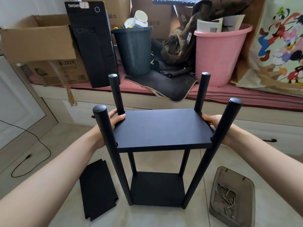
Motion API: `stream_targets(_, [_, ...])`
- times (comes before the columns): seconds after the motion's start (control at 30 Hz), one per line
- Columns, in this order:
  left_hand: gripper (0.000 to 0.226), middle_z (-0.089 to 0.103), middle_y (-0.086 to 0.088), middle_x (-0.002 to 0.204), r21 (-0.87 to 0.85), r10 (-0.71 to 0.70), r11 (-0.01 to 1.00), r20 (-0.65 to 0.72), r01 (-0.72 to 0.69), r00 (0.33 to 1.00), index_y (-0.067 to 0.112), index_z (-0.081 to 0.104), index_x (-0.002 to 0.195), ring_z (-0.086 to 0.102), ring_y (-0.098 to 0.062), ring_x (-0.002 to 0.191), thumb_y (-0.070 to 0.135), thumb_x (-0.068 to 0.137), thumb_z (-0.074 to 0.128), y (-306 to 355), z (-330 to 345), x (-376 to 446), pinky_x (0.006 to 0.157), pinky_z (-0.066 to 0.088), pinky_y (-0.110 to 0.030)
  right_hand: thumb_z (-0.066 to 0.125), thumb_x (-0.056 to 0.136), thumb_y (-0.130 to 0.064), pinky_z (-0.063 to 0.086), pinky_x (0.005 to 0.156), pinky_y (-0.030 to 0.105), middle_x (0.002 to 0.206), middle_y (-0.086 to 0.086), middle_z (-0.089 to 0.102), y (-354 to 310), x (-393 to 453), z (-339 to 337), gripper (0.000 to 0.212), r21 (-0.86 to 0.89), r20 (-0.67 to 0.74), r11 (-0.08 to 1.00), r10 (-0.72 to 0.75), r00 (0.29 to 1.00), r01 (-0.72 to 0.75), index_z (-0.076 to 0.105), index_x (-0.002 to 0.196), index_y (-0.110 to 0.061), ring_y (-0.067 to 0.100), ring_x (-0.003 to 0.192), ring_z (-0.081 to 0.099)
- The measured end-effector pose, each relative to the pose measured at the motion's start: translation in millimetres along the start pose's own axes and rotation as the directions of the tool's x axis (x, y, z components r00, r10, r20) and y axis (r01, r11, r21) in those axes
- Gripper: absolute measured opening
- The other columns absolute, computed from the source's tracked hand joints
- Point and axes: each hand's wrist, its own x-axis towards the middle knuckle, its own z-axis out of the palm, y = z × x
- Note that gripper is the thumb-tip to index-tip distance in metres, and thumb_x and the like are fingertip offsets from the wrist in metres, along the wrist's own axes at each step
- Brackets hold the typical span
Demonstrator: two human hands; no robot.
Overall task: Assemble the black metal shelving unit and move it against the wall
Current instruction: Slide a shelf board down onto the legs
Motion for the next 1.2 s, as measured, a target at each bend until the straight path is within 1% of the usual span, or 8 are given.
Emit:
stream_targets(0.13, [0.041, 0.076, 0.001, 0.11, -0.052, -0.015, 0.999, 0.047, 0.017, 0.999, 0.037, 0.062, 0.126, 0.075, -0.023, 0.096, 0.039, 0.085, 0.071, -9, -2, -1, 0.067, 0.06, -0.034, 0.057, 0.098, -0.039, 0.051, 0.042, 0.026, 0.095, 0.008, 0.067, 10, 0, 3, 0.031, -0.017, 0.013, 1.0, -0.009, 1.0, 0.01, 0.064, 0.102, -0.009, 0.012, 0.056, 0.07])
stream_targets(0.33, [0.028, 0.076, 0.001, 0.109, -0.065, -0.039, 0.997, 0.029, 0.041, 0.999, 0.038, 0.062, 0.124, 0.075, -0.021, 0.096, 0.031, 0.097, 0.065, -27, 2, -3, 0.067, 0.06, -0.033, 0.055, 0.098, -0.042, 0.05, 0.048, 0.029, 0.096, 0.007, 0.065, 19, 0, 5, 0.033, -0.046, 0.007, 0.998, 0.038, 0.999, -0.037, 0.061, 0.101, -0.01, 0.018, 0.07, 0.067])
stream_targets(0.53, [0.019, 0.077, 0.005, 0.1, -0.033, -0.001, 0.999, -0.096, -0.003, 0.995, 0.036, 0.067, 0.115, 0.075, -0.016, 0.087, 0.033, 0.097, 0.065, -36, 8, -3, 0.066, 0.059, -0.031, 0.055, 0.098, -0.042, 0.051, 0.044, 0.027, 0.095, 0.007, 0.064, 26, 2, 5, 0.033, -0.038, -0.014, 0.997, 0.071, 0.997, -0.072, 0.059, 0.101, -0.01, 0.017, 0.067, 0.066])
stream_targets(0.77, [0.012, 0.078, 0.004, 0.095, -0.069, -0.009, 0.998, -0.118, 0.001, 0.993, 0.039, 0.073, 0.103, 0.076, -0.014, 0.079, 0.03, 0.096, 0.066, -37, 10, -3, 0.056, 0.057, -0.024, 0.052, 0.1, -0.043, 0.05, 0.043, 0.027, 0.09, 0.007, 0.066, 23, 2, 7, 0.034, -0.087, -0.052, 0.992, 0.089, 0.995, -0.094, 0.059, 0.1, -0.01, 0.017, 0.063, 0.067])
stream_targets(0.93, [0.028, 0.078, 0.01, 0.09, -0.067, -0.028, 0.998, -0.095, 0.021, 0.995, 0.048, 0.075, 0.088, 0.075, -0.009, 0.074, 0.027, 0.099, 0.061, -41, 16, -8, 0.055, 0.056, -0.021, 0.046, 0.103, -0.04, 0.048, 0.037, 0.023, 0.055, 0.0, 0.07, 23, 0, 9, 0.034, -0.124, -0.079, 0.989, 0.072, 0.994, -0.082, 0.057, 0.097, -0.008, 0.014, 0.046, 0.067])
stream_targets(1.0, [0.021, 0.077, 0.011, 0.089, -0.063, -0.025, 0.998, -0.101, 0.019, 0.995, 0.046, 0.071, 0.096, 0.075, -0.009, 0.075, 0.028, 0.1, 0.06, -42, 17, -8, 0.055, 0.056, -0.021, 0.045, 0.104, -0.04, 0.048, 0.038, 0.023, 0.059, 0.003, 0.07, 28, -1, 10, 0.034, -0.115, -0.08, 0.989, 0.086, 0.993, -0.095, 0.057, 0.097, -0.009, 0.014, 0.046, 0.067])
stream_targets(1.1, [0.014, 0.077, 0.01, 0.089, -0.046, -0.027, 0.999, -0.108, 0.022, 0.994, 0.04, 0.066, 0.105, 0.074, -0.009, 0.074, 0.028, 0.1, 0.06, -41, 17, -8, 0.055, 0.057, -0.022, 0.045, 0.104, -0.041, 0.049, 0.039, 0.023, 0.078, 0.006, 0.067, 35, -1, 13, 0.034, -0.097, -0.082, 0.99, 0.095, 0.992, -0.103, 0.057, 0.096, -0.01, 0.013, 0.046, 0.067])
stream_targets(1.2, [0.014, 0.077, 0.01, 0.087, -0.035, -0.031, 0.999, -0.121, 0.027, 0.992, 0.037, 0.066, 0.106, 0.074, -0.008, 0.072, 0.026, 0.101, 0.06, -38, 17, -7, 0.054, 0.056, -0.022, 0.045, 0.104, -0.041, 0.049, 0.038, 0.022, 0.066, 0.004, 0.07, 35, -1, 14, 0.035, -0.085, -0.079, 0.992, 0.086, 0.993, -0.093, 0.057, 0.095, -0.009, 0.013, 0.046, 0.067])
